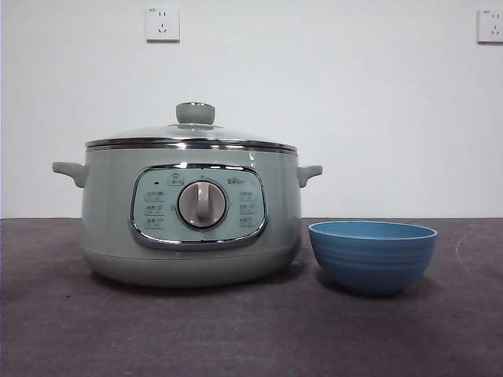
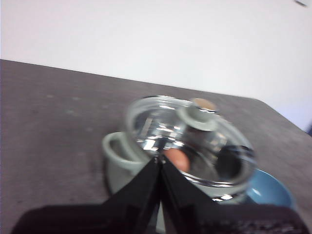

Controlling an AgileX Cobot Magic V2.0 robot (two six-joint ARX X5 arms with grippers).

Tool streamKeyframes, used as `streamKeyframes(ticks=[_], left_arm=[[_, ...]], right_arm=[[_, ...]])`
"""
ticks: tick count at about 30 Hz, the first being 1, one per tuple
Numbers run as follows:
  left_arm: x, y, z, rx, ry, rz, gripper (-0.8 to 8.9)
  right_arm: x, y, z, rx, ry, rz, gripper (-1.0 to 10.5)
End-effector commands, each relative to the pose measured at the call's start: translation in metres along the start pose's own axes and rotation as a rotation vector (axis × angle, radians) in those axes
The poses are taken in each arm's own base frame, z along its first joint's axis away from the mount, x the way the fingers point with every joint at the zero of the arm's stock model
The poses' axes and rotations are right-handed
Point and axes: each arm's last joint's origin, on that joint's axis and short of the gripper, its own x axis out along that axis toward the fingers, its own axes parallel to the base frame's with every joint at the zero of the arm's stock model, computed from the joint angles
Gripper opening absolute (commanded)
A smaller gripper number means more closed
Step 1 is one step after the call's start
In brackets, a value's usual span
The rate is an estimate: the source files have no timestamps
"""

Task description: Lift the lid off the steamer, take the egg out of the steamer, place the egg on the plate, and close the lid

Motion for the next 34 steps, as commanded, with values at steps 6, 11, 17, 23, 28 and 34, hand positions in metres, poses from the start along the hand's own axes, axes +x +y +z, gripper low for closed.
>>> streamKeyframes(ticks=[6, 11, 17, 23, 28, 34], left_arm=[[0.001, -0.014, 0.037, 0.097, 0.152, -0.128, -0.08], [0.004, -0.019, 0.054, 0.108, 0.258, -0.209, -0.08], [0.008, -0.021, 0.064, 0.098, 0.385, -0.269, -0.08], [0.013, -0.02, 0.069, 0.087, 0.407, -0.267, 0.01], [0.015, -0.021, 0.075, 0.074, 0.378, -0.26, 3.1], [0.025, -0.02, 0.085, 0.077, 0.339, -0.27, 5.07]], right_arm=[[0.016, 0.014, 0.054, -0.151, 0.234, 0.157, -0.1], [0.026, 0.019, 0.078, -0.203, 0.383, 0.211, -0.1], [0.031, 0.027, 0.091, -0.24, 0.512, 0.259, -0.1], [0.033, 0.032, 0.091, -0.249, 0.531, 0.287, 0.1], [0.033, 0.032, 0.091, -0.232, 0.532, 0.278, 3.1], [0.034, 0.032, 0.093, -0.211, 0.517, 0.269, 5.6]])
